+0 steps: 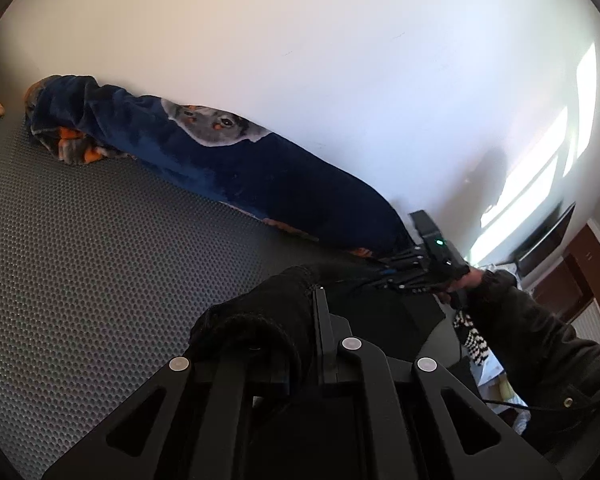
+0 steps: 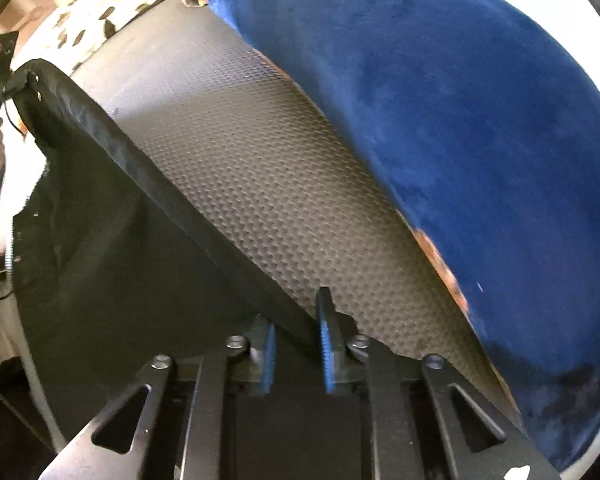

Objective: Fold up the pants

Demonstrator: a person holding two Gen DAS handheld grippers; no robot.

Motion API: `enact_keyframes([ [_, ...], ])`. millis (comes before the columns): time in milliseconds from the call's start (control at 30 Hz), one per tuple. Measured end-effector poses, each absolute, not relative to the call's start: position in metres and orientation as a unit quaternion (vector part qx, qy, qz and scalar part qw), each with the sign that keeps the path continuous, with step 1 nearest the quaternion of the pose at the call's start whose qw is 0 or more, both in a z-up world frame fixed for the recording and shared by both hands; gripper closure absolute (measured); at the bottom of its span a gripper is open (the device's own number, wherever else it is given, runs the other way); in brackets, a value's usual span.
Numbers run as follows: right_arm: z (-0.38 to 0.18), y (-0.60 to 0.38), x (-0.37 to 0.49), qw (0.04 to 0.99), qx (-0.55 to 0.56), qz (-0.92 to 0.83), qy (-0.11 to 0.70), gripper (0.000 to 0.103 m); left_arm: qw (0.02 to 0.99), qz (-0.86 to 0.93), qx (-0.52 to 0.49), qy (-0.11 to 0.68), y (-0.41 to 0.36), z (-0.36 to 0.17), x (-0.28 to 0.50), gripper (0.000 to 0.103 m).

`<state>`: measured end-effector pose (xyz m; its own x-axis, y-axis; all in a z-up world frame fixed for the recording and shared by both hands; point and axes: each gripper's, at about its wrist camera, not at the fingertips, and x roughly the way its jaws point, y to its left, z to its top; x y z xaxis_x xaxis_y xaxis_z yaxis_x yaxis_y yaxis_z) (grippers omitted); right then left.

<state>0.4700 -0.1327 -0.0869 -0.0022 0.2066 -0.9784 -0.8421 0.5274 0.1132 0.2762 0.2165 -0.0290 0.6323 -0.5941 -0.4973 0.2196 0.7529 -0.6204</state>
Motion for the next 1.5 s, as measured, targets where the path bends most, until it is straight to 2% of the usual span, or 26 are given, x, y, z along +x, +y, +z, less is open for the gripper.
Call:
enact_keyframes([
  [300,-0.025,-0.156,0.401,0.750,-0.271,0.317,0.513,0.094,0.871,-0.231,-0.210,0.379,0.209,-0.022,0.263,0.095],
  [633,0.018,-0.175,0.271,0.787,-0.265,0.258,0.493,0.095,0.865,-0.266,-0.161,0.394,0.197,-0.003,0.192,0.094],
  [800,0.012,-0.182,0.215,0.778,-0.243,0.258,0.518,0.096,0.854,-0.275,-0.141,0.417,0.197,-0.012,0.144,0.090],
  [1033,-0.030,-0.192,0.152,0.759,-0.213,0.256,0.559,0.096,0.825,-0.288,-0.095,0.476,0.186,-0.050,0.097,0.088],
  [1267,-0.068,-0.191,0.133,0.741,-0.223,0.247,0.583,0.095,0.809,-0.268,-0.049,0.520,0.170,-0.089,0.070,0.083],
  [1433,-0.074,-0.192,0.132,0.743,-0.227,0.234,0.584,0.095,0.809,-0.252,-0.043,0.529,0.165,-0.084,0.069,0.081],
  [1500,-0.073,-0.194,0.132,0.745,-0.221,0.232,0.585,0.094,0.807,-0.252,-0.042,0.532,0.163,-0.081,0.067,0.075],
])
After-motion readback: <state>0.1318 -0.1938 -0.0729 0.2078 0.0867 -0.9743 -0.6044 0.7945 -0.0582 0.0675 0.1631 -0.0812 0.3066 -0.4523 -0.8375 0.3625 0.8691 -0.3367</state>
